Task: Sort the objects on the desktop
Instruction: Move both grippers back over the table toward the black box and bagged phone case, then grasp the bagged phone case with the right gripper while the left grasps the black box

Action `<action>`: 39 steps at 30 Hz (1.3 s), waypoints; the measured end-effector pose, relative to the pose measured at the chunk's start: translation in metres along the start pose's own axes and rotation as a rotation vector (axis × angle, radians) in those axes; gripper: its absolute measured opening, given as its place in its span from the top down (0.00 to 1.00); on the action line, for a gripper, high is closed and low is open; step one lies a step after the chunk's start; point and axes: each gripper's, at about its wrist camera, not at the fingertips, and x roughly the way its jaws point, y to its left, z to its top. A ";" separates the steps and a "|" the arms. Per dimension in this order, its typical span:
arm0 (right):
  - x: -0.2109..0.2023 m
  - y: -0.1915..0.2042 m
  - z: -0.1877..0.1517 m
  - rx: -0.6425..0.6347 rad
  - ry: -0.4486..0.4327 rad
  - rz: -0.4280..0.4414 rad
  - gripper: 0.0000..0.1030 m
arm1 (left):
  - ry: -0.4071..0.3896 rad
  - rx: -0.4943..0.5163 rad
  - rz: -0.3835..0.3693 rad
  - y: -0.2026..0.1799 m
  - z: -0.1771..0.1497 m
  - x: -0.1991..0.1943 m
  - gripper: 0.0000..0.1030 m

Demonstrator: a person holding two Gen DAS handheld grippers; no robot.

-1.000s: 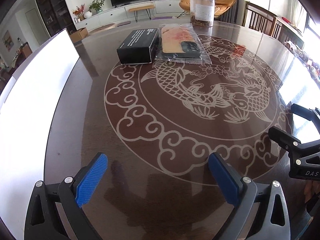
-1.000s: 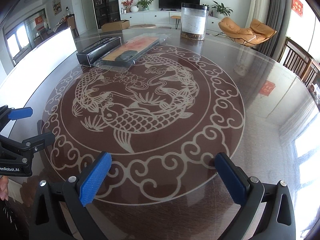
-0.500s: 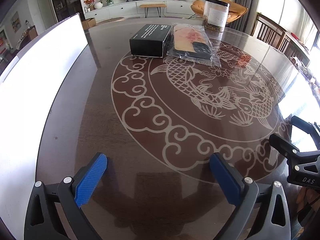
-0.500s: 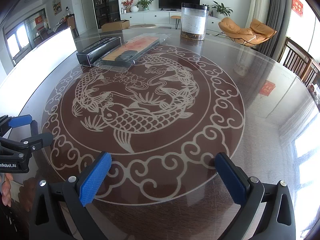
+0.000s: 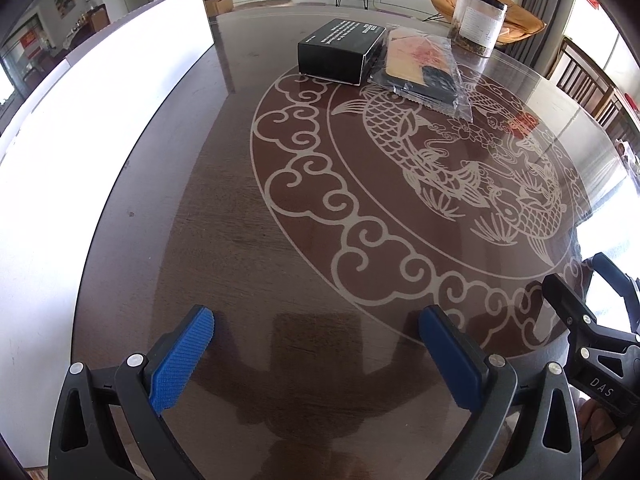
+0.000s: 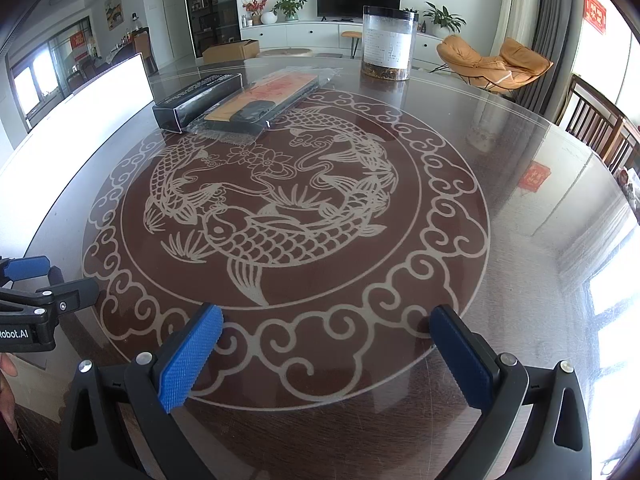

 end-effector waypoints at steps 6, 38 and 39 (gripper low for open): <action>0.000 0.000 0.000 0.000 0.000 0.000 0.00 | 0.006 0.060 -0.032 0.001 0.005 0.001 0.00; 0.152 0.083 0.212 -0.059 0.091 0.035 0.14 | -0.118 0.079 -0.049 0.030 0.044 0.016 0.00; 0.150 0.086 0.214 -0.075 0.083 0.046 0.22 | -0.118 0.081 -0.050 0.031 0.044 0.016 0.00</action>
